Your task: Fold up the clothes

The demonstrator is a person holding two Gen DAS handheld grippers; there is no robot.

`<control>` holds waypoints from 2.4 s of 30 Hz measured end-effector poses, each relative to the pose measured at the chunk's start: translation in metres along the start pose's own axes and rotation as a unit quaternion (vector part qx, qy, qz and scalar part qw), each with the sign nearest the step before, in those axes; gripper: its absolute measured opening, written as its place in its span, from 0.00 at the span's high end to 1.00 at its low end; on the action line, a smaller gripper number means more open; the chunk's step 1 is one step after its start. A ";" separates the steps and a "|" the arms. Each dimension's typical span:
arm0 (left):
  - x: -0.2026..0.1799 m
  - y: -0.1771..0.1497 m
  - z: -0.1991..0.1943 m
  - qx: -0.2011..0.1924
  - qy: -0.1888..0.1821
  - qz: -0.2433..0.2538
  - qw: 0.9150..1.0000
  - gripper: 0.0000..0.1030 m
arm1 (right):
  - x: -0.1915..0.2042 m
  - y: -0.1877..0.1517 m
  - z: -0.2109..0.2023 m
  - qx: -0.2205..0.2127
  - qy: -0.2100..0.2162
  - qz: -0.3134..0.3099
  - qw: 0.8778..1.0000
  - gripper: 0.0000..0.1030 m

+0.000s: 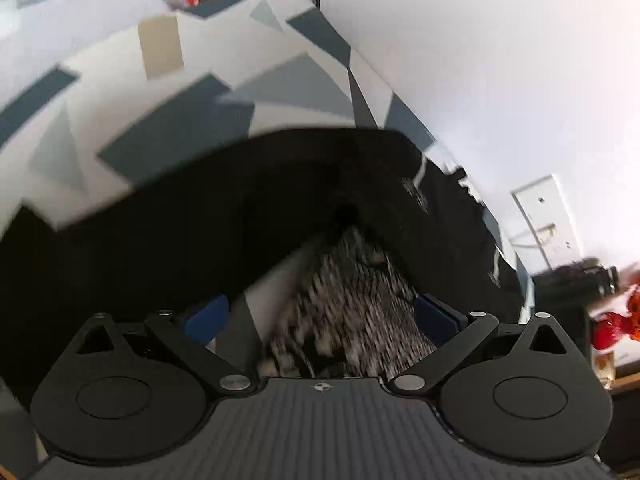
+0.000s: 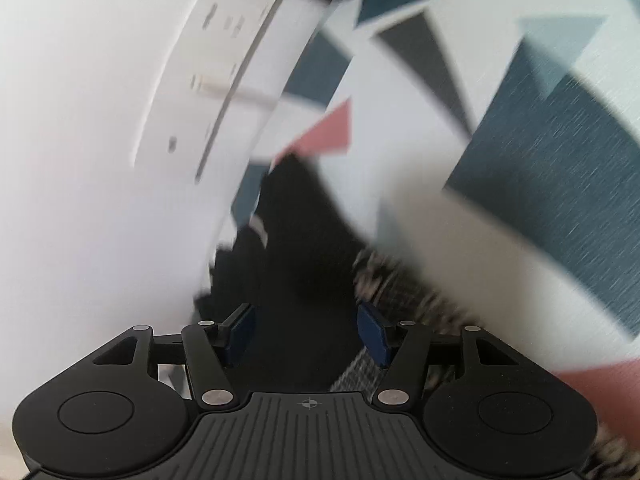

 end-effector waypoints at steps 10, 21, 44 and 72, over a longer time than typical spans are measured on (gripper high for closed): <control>0.059 -0.056 -0.041 -0.046 0.058 -0.111 0.991 0.02 | 0.050 -0.058 0.046 0.092 0.005 -0.070 0.993 0.47; 0.111 -0.007 -0.039 -0.112 0.148 -0.203 0.961 0.01 | 0.066 -0.082 0.037 0.114 0.004 -0.084 0.990 0.47; -0.083 0.077 0.013 -0.191 0.198 0.108 0.955 0.90 | -0.010 -0.031 -0.042 -0.002 -0.001 0.009 1.000 0.39; -0.141 -0.060 0.074 -0.117 0.197 0.476 0.849 0.12 | 0.072 -0.043 -0.019 -0.037 -0.013 -0.271 0.962 0.38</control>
Point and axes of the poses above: each gripper's, at about its wrist camera, not at the fingertips, and z roughly the way its jaws point, x to its left, y to its top, the point moved 3 cm from there along z, roughly the way its jaws point, and after that the axes turned 4 degrees about z, right-handed, at the moved point
